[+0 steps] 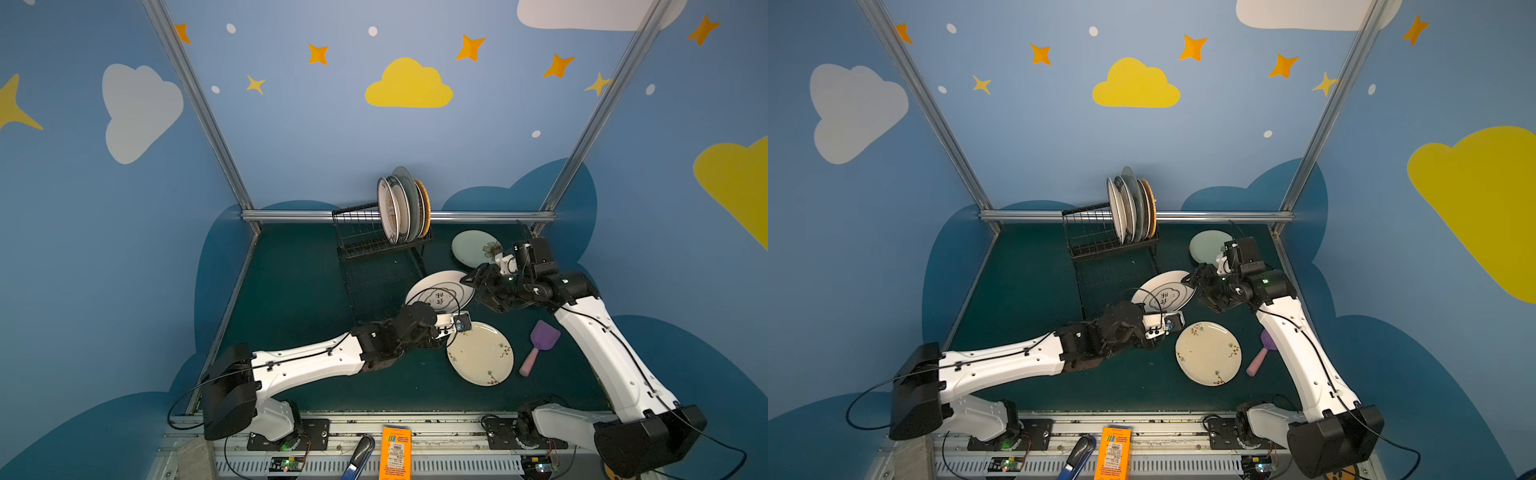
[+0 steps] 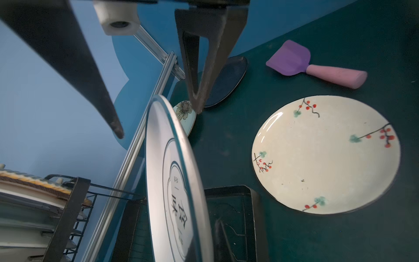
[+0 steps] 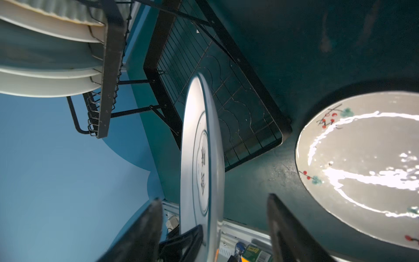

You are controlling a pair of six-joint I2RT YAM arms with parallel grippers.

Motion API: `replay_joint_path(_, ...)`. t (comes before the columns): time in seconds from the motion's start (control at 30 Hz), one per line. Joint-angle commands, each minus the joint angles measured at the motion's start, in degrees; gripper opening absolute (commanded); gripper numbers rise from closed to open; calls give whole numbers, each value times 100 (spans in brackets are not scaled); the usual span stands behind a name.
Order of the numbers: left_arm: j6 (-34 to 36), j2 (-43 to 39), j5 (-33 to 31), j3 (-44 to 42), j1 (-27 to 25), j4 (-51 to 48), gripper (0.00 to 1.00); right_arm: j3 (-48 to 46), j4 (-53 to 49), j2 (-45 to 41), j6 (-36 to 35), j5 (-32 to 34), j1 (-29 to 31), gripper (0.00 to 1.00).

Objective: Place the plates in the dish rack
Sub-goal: 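Reach the left gripper to the raised plate's rim while right holds it upright, then carry the cloud-emblem plate toward the rack with the left gripper while right releases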

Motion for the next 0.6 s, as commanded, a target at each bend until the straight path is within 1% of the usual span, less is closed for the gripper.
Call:
replay_joint_path(0.0, -549, -537, 443, -56, -33, -526, 4, 114, 662, -162, -554, 347, 9, 85)
replay_joint_path(0.03, -718, -694, 562, -83, -33, -709, 4, 132, 720, -184, -475, 491, 8, 87)
replay_joint_path(0.13, -1548, -1353, 727, -270, -32, -1013, 4, 8, 1134, -373, -954, 753, 9, 88)
replay_joint_path(0.17, -1943, -1582, 716, -350, -33, -1033, 4, -103, 1321, -465, -1148, 835, 8, 88)
replay_joint_path(0.23, -2721, -2029, 615, -416, -33, -1056, 4, -410, 1757, -693, -1558, 763, -2, 89)
replay_joint_path(0.33, -3881, -2574, 172, -178, -25, -1322, 4, -986, 2462, -1086, -2103, 392, -1, 89)
replay_joint_path(0.47, -5276, -2975, -702, 398, 45, -1849, 4, -1948, 3647, -1640, -2424, -177, 9, 90)
replay_joint_path(0.57, -5937, -3053, -978, 815, 195, -2084, 4, -2557, 4406, -1884, -2479, -477, 16, 89)
